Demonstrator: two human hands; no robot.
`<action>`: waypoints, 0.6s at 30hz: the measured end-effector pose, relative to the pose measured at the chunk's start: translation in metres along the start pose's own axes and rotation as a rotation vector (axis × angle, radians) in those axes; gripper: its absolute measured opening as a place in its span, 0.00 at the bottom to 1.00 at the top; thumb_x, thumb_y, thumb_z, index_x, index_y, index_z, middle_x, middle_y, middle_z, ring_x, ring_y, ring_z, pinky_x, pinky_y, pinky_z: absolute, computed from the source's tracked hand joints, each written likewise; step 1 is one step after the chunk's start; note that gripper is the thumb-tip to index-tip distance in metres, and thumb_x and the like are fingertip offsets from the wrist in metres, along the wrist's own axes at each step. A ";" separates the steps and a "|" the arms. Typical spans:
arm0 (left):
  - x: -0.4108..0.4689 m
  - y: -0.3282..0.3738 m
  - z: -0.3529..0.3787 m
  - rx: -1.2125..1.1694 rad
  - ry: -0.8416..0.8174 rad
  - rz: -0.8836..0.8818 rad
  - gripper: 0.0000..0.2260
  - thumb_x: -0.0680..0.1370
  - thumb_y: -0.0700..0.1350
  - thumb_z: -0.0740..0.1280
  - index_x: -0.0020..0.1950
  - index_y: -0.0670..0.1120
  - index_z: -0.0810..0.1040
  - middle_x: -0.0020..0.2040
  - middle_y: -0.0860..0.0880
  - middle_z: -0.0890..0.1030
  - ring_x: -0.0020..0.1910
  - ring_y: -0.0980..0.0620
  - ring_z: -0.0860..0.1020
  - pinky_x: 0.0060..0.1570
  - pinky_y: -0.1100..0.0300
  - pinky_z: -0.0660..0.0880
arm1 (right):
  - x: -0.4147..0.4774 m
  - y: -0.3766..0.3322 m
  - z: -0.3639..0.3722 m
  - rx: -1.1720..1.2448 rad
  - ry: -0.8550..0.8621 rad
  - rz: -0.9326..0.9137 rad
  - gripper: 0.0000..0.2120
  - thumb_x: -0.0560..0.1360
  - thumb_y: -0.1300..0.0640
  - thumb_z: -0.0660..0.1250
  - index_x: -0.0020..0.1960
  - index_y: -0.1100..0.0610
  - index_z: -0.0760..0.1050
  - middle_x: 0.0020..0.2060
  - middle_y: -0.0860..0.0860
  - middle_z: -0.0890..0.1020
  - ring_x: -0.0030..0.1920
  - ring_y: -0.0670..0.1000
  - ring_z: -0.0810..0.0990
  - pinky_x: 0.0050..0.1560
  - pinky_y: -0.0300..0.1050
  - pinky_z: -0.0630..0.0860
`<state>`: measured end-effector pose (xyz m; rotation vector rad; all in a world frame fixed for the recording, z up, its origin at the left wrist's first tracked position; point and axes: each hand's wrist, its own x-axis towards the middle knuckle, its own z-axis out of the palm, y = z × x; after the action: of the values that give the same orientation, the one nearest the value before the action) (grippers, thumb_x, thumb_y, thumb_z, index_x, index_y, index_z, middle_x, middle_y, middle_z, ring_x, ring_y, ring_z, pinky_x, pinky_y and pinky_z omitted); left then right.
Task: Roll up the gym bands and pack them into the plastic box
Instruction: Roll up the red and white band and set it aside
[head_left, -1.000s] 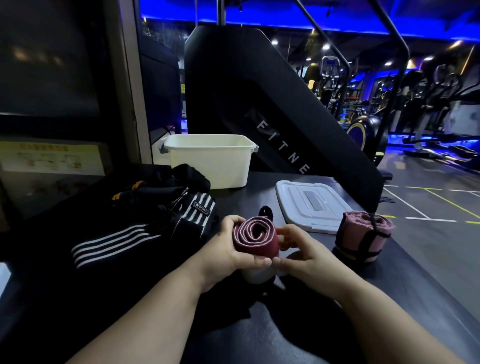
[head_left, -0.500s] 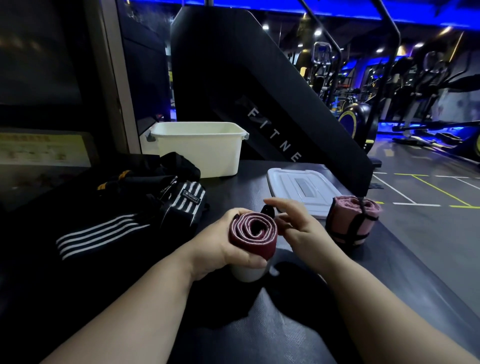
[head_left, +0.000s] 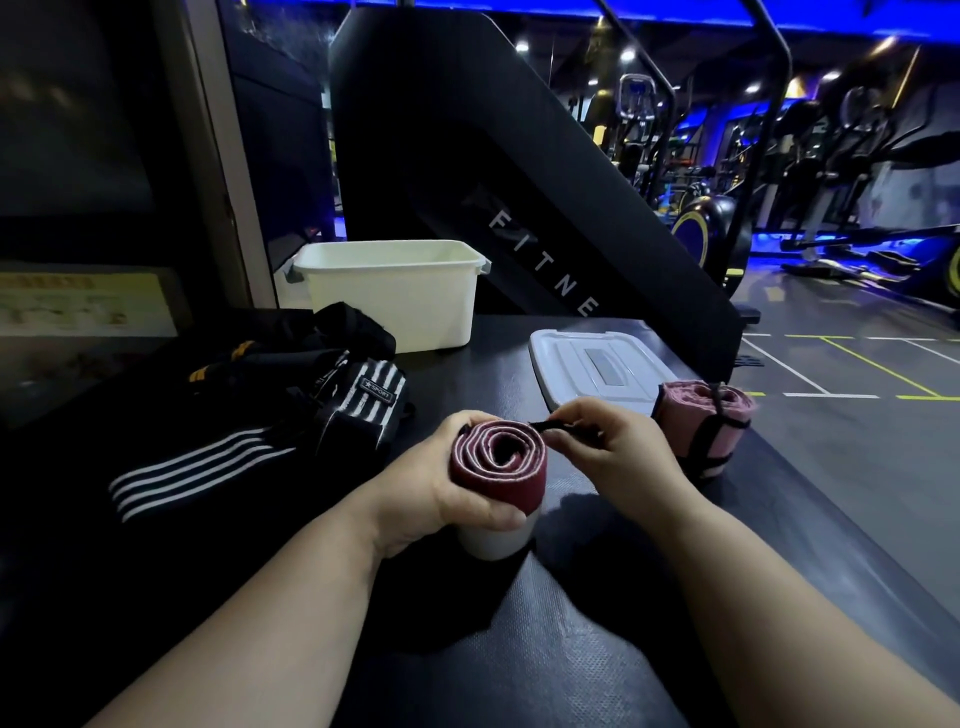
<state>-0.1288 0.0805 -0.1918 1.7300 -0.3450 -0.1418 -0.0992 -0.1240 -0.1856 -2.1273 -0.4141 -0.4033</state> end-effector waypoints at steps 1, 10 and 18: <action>0.000 0.000 0.000 0.001 -0.002 0.001 0.42 0.50 0.45 0.80 0.63 0.50 0.72 0.56 0.50 0.81 0.56 0.55 0.80 0.56 0.62 0.76 | 0.000 0.001 -0.001 0.001 0.009 0.004 0.05 0.72 0.53 0.75 0.41 0.50 0.80 0.34 0.47 0.81 0.33 0.41 0.75 0.40 0.41 0.73; 0.000 0.001 -0.002 0.025 -0.017 -0.001 0.41 0.51 0.45 0.81 0.63 0.51 0.72 0.57 0.50 0.81 0.57 0.53 0.80 0.58 0.59 0.76 | -0.003 -0.007 -0.004 0.518 -0.188 0.120 0.07 0.79 0.64 0.63 0.44 0.56 0.71 0.37 0.51 0.78 0.40 0.44 0.77 0.42 0.35 0.74; 0.001 -0.001 0.000 0.031 0.021 0.013 0.41 0.51 0.47 0.81 0.62 0.52 0.72 0.56 0.51 0.81 0.58 0.54 0.79 0.59 0.60 0.76 | -0.001 -0.001 -0.004 0.492 -0.033 0.100 0.06 0.77 0.61 0.68 0.42 0.55 0.75 0.36 0.48 0.78 0.41 0.47 0.76 0.50 0.45 0.74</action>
<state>-0.1276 0.0805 -0.1925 1.7585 -0.3448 -0.1089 -0.1015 -0.1271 -0.1827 -1.6678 -0.3784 -0.1832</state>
